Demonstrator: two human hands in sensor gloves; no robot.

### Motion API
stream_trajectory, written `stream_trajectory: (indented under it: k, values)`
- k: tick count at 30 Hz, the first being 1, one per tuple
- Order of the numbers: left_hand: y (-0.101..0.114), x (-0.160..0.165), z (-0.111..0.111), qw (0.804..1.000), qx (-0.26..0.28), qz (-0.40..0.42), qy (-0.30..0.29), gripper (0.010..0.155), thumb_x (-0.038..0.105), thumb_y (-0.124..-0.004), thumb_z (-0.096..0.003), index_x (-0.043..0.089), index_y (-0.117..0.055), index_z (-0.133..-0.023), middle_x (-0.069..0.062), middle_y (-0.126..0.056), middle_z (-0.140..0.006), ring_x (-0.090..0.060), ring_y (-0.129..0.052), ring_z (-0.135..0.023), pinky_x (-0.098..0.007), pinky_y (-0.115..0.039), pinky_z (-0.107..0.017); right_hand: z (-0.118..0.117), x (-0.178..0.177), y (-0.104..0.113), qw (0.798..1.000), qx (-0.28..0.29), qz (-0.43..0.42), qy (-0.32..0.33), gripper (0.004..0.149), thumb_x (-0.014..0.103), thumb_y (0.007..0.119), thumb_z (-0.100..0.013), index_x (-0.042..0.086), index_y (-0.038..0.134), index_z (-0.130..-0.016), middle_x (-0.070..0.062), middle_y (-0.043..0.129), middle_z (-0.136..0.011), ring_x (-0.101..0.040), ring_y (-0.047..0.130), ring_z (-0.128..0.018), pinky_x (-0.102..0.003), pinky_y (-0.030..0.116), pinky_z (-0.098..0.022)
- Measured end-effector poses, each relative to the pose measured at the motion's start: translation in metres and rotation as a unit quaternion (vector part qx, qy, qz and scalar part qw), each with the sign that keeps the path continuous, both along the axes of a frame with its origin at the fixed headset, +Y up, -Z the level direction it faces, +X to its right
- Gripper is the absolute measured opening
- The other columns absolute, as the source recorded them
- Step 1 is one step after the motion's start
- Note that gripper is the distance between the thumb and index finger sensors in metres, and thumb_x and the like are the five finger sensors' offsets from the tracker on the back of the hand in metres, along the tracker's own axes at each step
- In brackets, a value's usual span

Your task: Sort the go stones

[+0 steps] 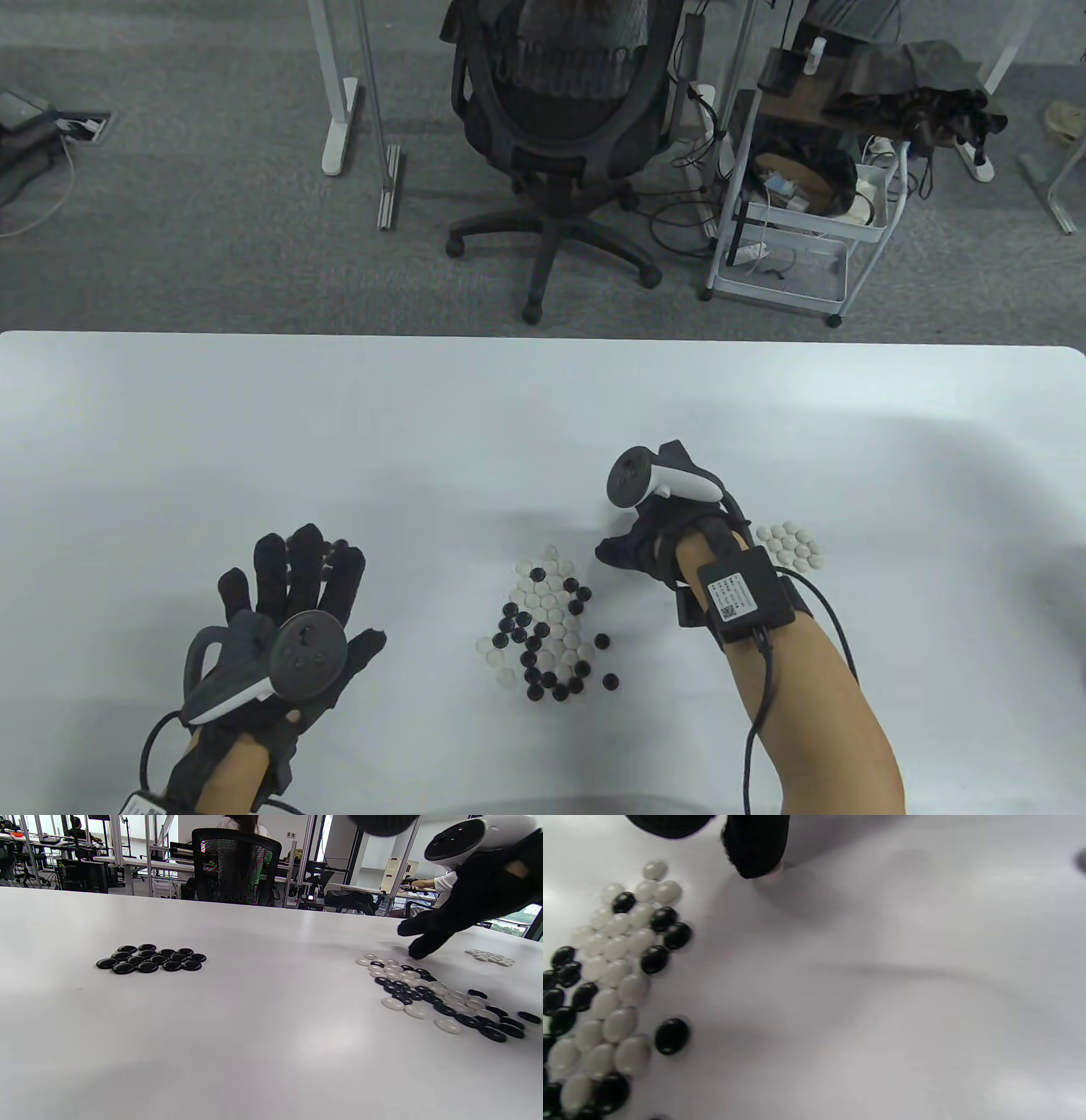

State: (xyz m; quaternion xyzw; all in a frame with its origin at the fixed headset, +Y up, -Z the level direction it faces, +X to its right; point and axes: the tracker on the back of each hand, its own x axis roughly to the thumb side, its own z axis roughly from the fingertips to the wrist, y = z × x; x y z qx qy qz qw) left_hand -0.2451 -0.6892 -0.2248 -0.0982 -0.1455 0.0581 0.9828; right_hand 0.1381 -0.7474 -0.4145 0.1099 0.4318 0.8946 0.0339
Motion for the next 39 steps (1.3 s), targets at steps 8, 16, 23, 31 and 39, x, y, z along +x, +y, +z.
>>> stream_trajectory:
  k: [8, 16, 23, 31, 39]
  values:
    - [0.000, 0.001, 0.000, 1.000, -0.001, -0.005, 0.003, 0.077, 0.051, -0.049, -0.0639, 0.011, -0.012, -0.118, -0.037, 0.011, -0.114, -0.063, 0.013, -0.093, -0.085, -0.004, -0.057, 0.017, 0.075, 0.000, 0.999, -0.001, 0.019, -0.050, 0.058, 0.051, 0.051, -0.054, 0.028, 0.064, -0.105, -0.018, -0.003, -0.109, -0.053, -0.013, -0.088, -0.082, 0.006, -0.056]
    - [-0.004, 0.004, -0.003, 1.000, -0.011, -0.013, 0.005, 0.077, 0.051, -0.048, -0.0638, 0.011, -0.011, -0.118, -0.037, 0.011, -0.114, -0.063, 0.013, -0.093, -0.085, -0.005, -0.057, 0.026, 0.127, -0.001, 0.995, 0.002, 0.019, -0.103, 0.059, 0.051, 0.051, -0.054, 0.028, 0.061, -0.107, -0.018, -0.006, -0.107, -0.053, -0.014, -0.088, -0.082, 0.005, -0.056]
    - [-0.005, 0.004, -0.003, 1.000, -0.016, -0.016, 0.007, 0.077, 0.051, -0.048, -0.0638, 0.011, -0.011, -0.118, -0.036, 0.011, -0.114, -0.063, 0.012, -0.093, -0.085, -0.005, -0.057, 0.026, 0.138, 0.003, 0.992, 0.001, -0.004, -0.126, 0.061, 0.051, 0.050, -0.054, 0.026, 0.058, -0.109, -0.018, -0.010, -0.106, -0.054, -0.015, -0.087, -0.082, 0.005, -0.056]
    - [-0.004, 0.003, -0.004, 1.000, -0.014, -0.015, 0.008, 0.077, 0.051, -0.049, -0.0638, 0.011, -0.011, -0.118, -0.036, 0.011, -0.114, -0.063, 0.013, -0.093, -0.085, -0.005, -0.057, 0.043, 0.077, 0.039, 0.999, 0.029, -0.038, -0.023, 0.062, 0.051, 0.052, -0.054, 0.023, 0.058, -0.109, -0.021, -0.008, -0.107, -0.054, -0.015, -0.087, -0.082, 0.005, -0.056]
    - [-0.003, 0.002, -0.003, 1.000, -0.008, -0.012, 0.007, 0.077, 0.051, -0.049, -0.0639, 0.011, -0.011, -0.118, -0.037, 0.011, -0.114, -0.063, 0.013, -0.093, -0.085, -0.004, -0.057, 0.097, -0.032, 0.034, 0.983, 0.004, -0.068, 0.170, 0.061, 0.051, 0.054, -0.056, 0.021, 0.063, -0.108, -0.023, -0.004, -0.108, -0.055, -0.013, -0.087, -0.082, 0.006, -0.056]
